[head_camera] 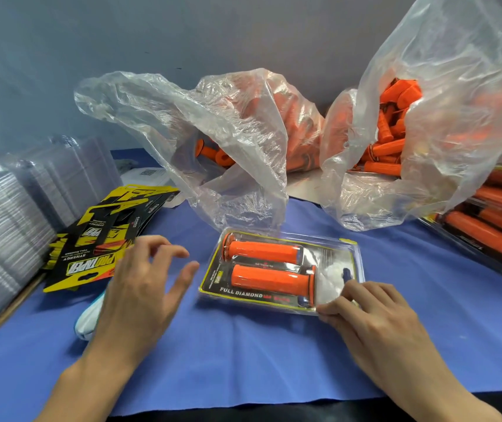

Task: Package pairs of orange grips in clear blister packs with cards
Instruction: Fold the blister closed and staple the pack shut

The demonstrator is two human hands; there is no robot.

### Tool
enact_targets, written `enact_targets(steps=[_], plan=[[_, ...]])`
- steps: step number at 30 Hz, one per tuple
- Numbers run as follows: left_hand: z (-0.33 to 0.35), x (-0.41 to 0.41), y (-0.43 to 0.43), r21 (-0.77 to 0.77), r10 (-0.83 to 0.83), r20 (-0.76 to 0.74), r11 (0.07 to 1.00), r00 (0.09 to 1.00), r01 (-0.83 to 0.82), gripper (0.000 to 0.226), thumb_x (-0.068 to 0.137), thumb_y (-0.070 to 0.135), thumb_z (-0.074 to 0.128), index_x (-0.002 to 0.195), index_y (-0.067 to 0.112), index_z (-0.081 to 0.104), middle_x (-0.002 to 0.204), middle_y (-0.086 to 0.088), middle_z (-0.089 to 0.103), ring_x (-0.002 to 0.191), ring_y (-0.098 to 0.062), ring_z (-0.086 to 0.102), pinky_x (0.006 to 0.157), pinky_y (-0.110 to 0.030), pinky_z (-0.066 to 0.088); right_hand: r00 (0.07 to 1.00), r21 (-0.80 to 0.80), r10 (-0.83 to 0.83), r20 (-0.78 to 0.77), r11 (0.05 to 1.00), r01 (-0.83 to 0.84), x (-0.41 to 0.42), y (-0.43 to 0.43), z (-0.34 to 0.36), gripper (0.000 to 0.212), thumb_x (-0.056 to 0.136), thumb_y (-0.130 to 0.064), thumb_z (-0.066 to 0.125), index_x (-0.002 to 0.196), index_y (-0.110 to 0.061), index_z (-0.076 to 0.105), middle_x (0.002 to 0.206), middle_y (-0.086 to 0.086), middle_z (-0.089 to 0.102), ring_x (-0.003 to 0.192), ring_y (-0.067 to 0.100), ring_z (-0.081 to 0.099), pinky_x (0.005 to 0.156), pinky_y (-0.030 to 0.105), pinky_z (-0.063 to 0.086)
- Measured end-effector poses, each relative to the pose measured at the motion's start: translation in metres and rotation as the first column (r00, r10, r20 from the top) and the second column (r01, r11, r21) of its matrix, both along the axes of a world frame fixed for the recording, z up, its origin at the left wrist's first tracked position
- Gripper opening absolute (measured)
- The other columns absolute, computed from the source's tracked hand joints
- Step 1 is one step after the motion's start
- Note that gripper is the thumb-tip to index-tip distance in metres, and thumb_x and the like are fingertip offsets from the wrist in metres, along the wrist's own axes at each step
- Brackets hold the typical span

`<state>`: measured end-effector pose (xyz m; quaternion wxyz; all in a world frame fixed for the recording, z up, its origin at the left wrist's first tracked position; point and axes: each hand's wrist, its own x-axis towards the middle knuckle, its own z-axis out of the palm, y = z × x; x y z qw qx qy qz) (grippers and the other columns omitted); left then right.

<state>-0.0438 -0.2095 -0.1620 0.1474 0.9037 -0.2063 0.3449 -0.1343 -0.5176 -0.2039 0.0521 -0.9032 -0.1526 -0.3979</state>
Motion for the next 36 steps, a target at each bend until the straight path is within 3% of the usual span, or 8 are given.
enact_targets(steps=[6, 12, 15, 18, 20, 22, 26, 36], plan=[[-0.004, -0.002, 0.033, 0.136, 0.488, -0.338, 0.872, 0.805, -0.471, 0.05, 0.084, 0.039, 0.072, 0.118, 0.004, 0.058, 0.104, -0.022, 0.054, 0.096, -0.046, 0.056, 0.076, -0.055, 0.048, 1.0, -0.001, -0.002, 0.0, 1.0, 0.002, 0.0, -0.001, -0.001, 0.018, 0.094, -0.03, 0.053, 0.083, -0.026, 0.067, 0.078, -0.006, 0.054, 0.07, 0.025, 0.058, 0.074, 0.032, 0.041], [-0.005, -0.006, 0.041, 0.209, 0.548, -0.562, 0.819, 0.619, -0.535, 0.063, 0.087, 0.055, 0.059, 0.129, 0.01, 0.044, 0.111, -0.016, 0.04, 0.101, -0.042, 0.053, 0.074, -0.047, 0.049, 1.0, 0.01, 0.007, -0.007, 1.0, -0.007, 0.001, 0.002, -0.002, 0.016, 0.093, -0.03, 0.055, 0.086, -0.026, 0.068, 0.082, -0.005, 0.054, 0.071, 0.024, 0.053, 0.074, 0.031, 0.037], [-0.003, -0.007, 0.039, 0.086, 0.428, -0.669, 0.857, 0.608, -0.509, 0.071, 0.086, 0.055, 0.062, 0.138, 0.014, 0.039, 0.116, -0.013, 0.051, 0.105, -0.039, 0.055, 0.077, -0.044, 0.045, 1.0, 0.029, 0.011, -0.025, 1.0, -0.01, 0.001, 0.004, -0.002, 0.018, 0.094, -0.033, 0.053, 0.087, -0.027, 0.068, 0.081, -0.006, 0.053, 0.07, 0.023, 0.05, 0.073, 0.03, 0.037], [0.015, -0.008, 0.026, -0.369, -0.066, -0.838, 0.8, 0.541, -0.474, 0.046, 0.093, 0.048, 0.061, 0.123, 0.012, 0.062, 0.094, -0.01, 0.07, 0.085, -0.029, 0.065, 0.082, -0.044, 0.051, 0.998, 0.062, 0.008, -0.054, 0.998, -0.005, 0.001, 0.006, 0.0, 0.022, 0.095, -0.037, 0.051, 0.088, -0.029, 0.07, 0.079, -0.006, 0.052, 0.068, 0.022, 0.05, 0.071, 0.029, 0.037], [0.025, -0.013, 0.011, -0.61, -0.533, -0.784, 0.562, 0.319, -0.559, 0.036, 0.075, 0.04, 0.069, 0.093, 0.008, 0.074, 0.071, -0.022, 0.067, 0.06, -0.034, 0.065, 0.07, -0.05, 0.057, 0.998, 0.083, 0.005, -0.061, 0.997, 0.001, 0.001, 0.007, 0.001, 0.024, 0.095, -0.038, 0.051, 0.087, -0.028, 0.072, 0.077, -0.006, 0.053, 0.067, 0.022, 0.052, 0.07, 0.028, 0.036], [0.031, -0.02, -0.01, -0.636, -0.74, -0.666, 0.5, 0.091, -0.587, 0.045, 0.049, 0.033, 0.075, 0.081, 0.002, 0.076, 0.067, -0.028, 0.061, 0.049, -0.038, 0.061, 0.051, -0.042, 0.055, 0.998, 0.097, 0.004, -0.058, 0.995, 0.002, 0.001, 0.008, 0.003, 0.026, 0.094, -0.038, 0.051, 0.086, -0.028, 0.073, 0.076, -0.006, 0.054, 0.066, 0.023, 0.054, 0.069, 0.028, 0.037], [0.025, -0.034, -0.053, -0.642, -0.772, -0.635, 0.541, -0.018, -0.543, 0.044, 0.052, 0.024, 0.058, 0.083, -0.006, 0.07, 0.064, -0.026, 0.062, 0.045, -0.031, 0.055, 0.043, -0.03, 0.047, 0.999, 0.108, -0.014, -0.039, 0.994, 0.018, 0.0, 0.012, 0.005, 0.027, 0.093, -0.037, 0.051, 0.083, -0.027, 0.074, 0.074, -0.005, 0.055, 0.064, 0.023, 0.053, 0.069, 0.029, 0.039], [0.017, -0.052, -0.073, -0.573, -0.673, -0.733, 0.688, -0.096, -0.445, 0.068, 0.059, 0.07, 0.062, 0.064, 0.004, 0.074, 0.056, -0.017, 0.061, 0.038, -0.025, 0.053, 0.04, -0.021, 0.042, 0.999, 0.1, -0.013, -0.04, 0.995, 0.017, -0.002, 0.014, 0.007, 0.025, 0.093, -0.035, 0.051, 0.084, -0.026, 0.073, 0.075, -0.005, 0.054, 0.064, 0.022, 0.052, 0.066, 0.032, 0.045]])
